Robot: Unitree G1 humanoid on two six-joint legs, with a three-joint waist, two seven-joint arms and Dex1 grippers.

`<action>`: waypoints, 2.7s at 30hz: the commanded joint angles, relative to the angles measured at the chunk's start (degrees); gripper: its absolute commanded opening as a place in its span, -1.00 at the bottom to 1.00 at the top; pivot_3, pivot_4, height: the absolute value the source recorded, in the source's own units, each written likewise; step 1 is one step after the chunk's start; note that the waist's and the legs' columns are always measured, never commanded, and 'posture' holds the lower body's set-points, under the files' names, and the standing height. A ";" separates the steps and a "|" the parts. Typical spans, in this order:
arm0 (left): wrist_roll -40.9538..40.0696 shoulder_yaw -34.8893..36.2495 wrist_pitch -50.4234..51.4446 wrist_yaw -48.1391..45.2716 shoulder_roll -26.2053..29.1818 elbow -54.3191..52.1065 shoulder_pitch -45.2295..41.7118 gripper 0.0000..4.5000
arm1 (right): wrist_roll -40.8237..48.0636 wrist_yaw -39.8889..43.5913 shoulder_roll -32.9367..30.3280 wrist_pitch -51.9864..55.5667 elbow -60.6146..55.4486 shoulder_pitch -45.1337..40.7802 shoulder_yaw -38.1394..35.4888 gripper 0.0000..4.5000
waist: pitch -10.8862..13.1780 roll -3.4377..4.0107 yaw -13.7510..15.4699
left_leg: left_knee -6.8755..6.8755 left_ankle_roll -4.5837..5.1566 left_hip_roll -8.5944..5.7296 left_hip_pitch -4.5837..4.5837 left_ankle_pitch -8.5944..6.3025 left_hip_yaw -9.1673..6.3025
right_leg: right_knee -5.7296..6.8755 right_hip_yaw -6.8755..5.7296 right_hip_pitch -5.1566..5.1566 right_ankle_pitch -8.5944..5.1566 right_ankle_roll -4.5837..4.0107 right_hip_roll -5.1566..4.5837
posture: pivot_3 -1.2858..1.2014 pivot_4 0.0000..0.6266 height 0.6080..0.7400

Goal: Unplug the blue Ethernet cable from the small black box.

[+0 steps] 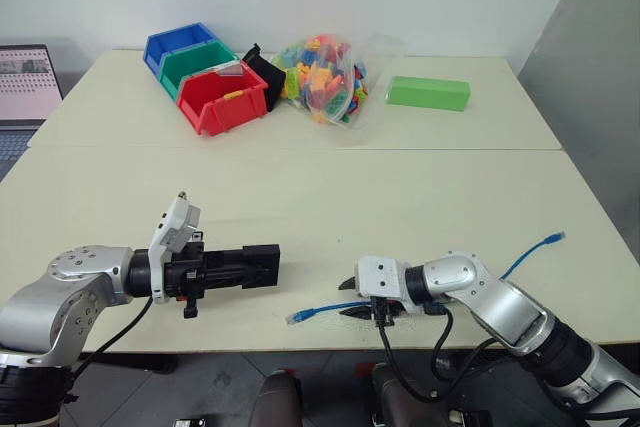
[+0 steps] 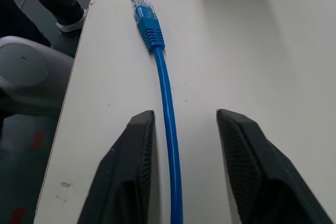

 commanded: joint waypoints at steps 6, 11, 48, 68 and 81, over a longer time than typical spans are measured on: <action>-0.12 1.17 -1.23 0.16 0.03 0.08 -1.33 -0.65 | -4.74 -0.67 -1.51 -5.39 2.78 -0.39 -4.21 -0.97 | 0.00 0.00 0.04 | 0.04 0.00 0.00 0.00 0.00 -0.01 | 0.02 0.00 0.02 0.00 0.00 0.00 | 0.03 -0.52 1.00; 0.39 1.58 -1.67 0.72 -0.01 1.21 -1.41 -0.65 | -5.87 -6.35 -0.51 -5.42 10.53 -4.52 -12.81 -1.00 | 0.00 0.00 0.06 | 0.08 0.00 -0.02 0.01 0.00 0.03 | 0.05 -0.01 0.03 0.02 0.02 0.00 | 0.03 -0.52 1.00; 28.58 5.87 -42.91 47.17 -20.32 44.89 -22.86 -0.65 | 8.16 -3.87 11.23 19.65 0.20 -21.88 -22.09 0.07 | 0.02 0.04 0.32 | 0.14 0.00 -0.06 -0.04 0.00 0.01 | 0.18 -0.12 0.04 0.20 -0.27 -0.04 | 0.03 -0.52 1.00; 25.08 7.55 -35.94 45.30 -19.90 37.04 -13.45 0.41 | 8.04 -6.12 12.03 19.66 -1.08 -20.65 -19.29 0.07 | 0.00 0.00 1.08 | 0.18 -0.01 -0.05 -0.08 0.00 0.01 | 0.17 -0.25 0.04 0.25 -0.21 -0.06 | 0.03 -0.52 1.00; 16.94 14.86 -16.44 29.80 -1.71 6.11 4.24 0.41 | 11.14 -4.48 0.98 11.10 -4.16 -4.85 -31.32 0.07 | 0.03 -0.02 1.08 | 0.13 -0.01 -0.04 0.01 0.00 0.02 | 0.12 -0.10 0.07 0.07 0.05 -0.10 | 0.03 -0.52 1.00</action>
